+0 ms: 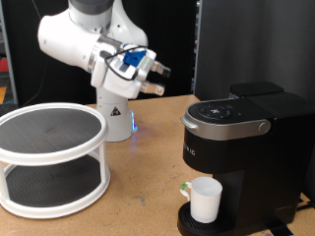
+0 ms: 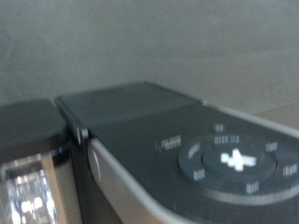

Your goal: Make a cup of coffee with the keurig machine

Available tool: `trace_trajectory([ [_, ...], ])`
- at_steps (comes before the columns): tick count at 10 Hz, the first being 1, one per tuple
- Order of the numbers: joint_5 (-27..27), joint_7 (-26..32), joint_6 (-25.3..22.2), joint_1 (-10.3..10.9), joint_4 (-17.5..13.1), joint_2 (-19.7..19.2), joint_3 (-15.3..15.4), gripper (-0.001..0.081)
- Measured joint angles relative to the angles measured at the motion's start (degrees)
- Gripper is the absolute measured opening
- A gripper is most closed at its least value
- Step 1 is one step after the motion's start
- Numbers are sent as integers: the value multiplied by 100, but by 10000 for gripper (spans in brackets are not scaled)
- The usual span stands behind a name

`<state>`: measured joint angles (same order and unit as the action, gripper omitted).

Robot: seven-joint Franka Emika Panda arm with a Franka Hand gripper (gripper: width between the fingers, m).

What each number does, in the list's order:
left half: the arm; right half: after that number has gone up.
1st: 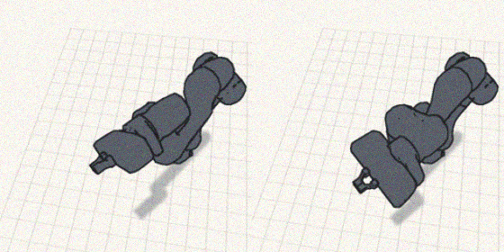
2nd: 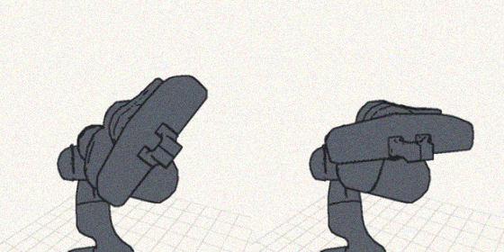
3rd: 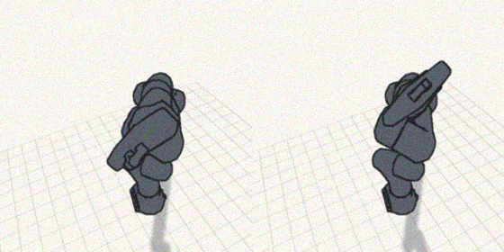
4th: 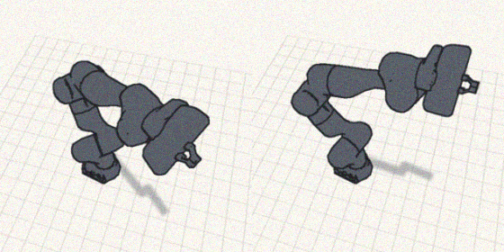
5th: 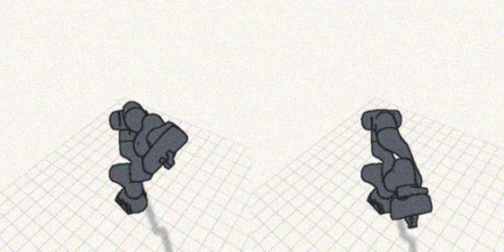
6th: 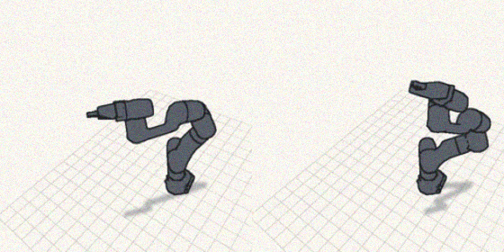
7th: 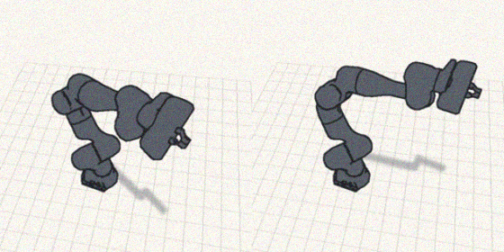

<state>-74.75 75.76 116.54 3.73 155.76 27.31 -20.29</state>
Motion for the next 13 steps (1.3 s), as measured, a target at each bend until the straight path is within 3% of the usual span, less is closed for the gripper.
trace_trajectory([
  [4, 366, -850, -94, -29, -105, 716, 3, 806],
  [6, 579, -861, -19, -29, -98, 702, 57, 806],
  [9, 2256, -1589, 585, -111, -311, 707, 885, 806],
  [11, 3387, -1878, 536, -148, -545, 702, 1362, 806],
  [12, 3705, -1930, 483, -180, -625, 658, 1448, 806],
  [13, 3584, -1929, 491, -176, -610, 655, 1435, 806],
])
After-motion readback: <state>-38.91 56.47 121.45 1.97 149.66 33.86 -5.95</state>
